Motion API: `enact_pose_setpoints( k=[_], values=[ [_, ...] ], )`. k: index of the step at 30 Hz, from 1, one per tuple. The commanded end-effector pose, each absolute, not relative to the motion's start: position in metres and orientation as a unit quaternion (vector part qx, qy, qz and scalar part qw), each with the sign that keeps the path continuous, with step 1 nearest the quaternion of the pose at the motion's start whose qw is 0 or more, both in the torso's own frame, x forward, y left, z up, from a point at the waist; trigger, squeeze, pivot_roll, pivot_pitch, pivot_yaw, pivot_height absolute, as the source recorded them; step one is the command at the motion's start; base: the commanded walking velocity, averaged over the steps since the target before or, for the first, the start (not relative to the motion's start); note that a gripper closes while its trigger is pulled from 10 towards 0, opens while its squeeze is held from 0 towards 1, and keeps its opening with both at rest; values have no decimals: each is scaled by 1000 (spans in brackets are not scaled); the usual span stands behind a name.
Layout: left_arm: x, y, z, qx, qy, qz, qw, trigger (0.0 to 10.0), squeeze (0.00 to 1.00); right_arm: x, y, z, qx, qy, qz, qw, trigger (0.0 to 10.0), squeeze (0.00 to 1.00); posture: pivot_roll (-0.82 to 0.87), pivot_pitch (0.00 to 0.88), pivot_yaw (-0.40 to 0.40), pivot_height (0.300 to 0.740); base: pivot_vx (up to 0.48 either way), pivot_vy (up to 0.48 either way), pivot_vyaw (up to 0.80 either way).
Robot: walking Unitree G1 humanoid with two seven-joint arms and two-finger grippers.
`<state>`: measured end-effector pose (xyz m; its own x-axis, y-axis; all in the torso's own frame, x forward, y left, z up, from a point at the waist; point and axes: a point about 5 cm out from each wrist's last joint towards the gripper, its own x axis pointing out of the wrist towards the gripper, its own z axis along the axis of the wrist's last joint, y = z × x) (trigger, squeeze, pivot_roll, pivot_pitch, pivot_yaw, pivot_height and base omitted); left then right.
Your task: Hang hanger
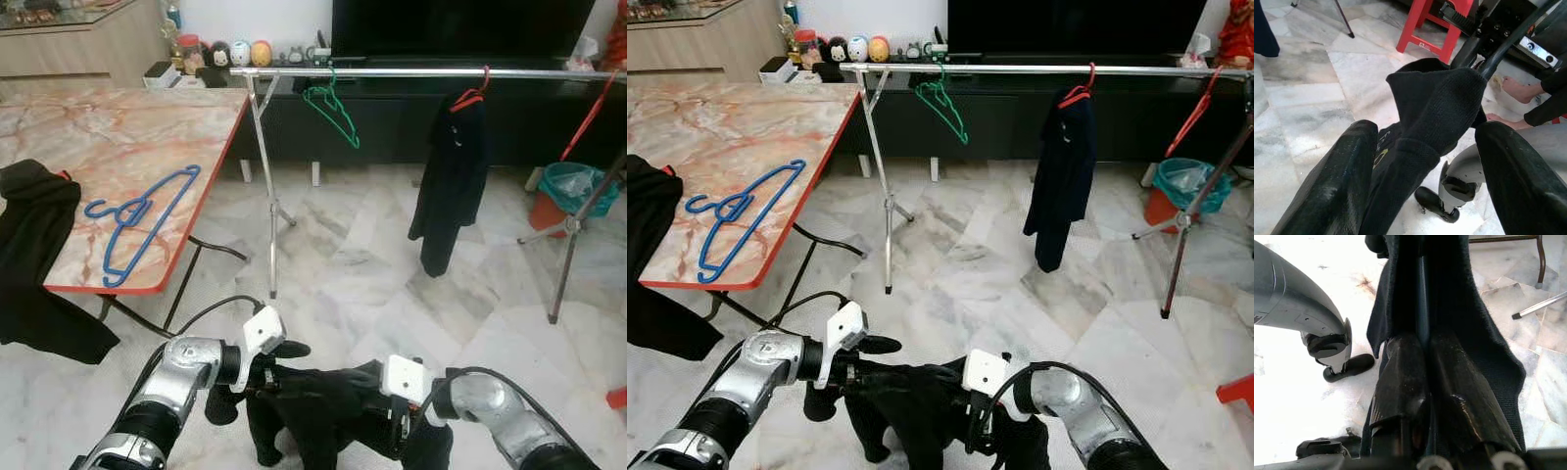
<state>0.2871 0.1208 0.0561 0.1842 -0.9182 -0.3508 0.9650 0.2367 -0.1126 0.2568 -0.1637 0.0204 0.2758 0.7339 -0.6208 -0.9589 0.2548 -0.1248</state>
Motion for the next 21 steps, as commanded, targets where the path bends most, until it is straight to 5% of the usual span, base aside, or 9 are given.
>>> enact_pose_setpoints(
  k=[1, 21],
  values=[
    [286, 119, 58, 71, 166, -617, 766, 10000, 0, 266, -156, 32, -241, 195, 560, 768, 0, 0, -8, 6, 39, 740, 0, 0, 0],
    [285, 113, 60, 67, 166, -630, 756, 10000, 0, 270, -146, 32, -237, 192, 565, 767, 0, 0, -6, 9, 39, 740, 0, 0, 0]
  ],
)
